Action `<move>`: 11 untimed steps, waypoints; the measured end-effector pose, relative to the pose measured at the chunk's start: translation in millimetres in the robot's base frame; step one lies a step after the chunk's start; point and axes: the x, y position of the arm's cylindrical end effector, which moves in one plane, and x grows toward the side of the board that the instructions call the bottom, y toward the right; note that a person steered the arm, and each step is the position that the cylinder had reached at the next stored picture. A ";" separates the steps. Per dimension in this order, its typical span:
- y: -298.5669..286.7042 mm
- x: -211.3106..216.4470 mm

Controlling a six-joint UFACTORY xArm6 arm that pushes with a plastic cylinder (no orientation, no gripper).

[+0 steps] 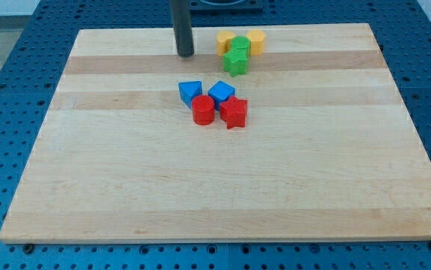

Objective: Push the yellow heart down towards the group of blocks

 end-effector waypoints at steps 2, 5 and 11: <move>33.5 -56.9; 81.8 -45.0; 31.8 -3.3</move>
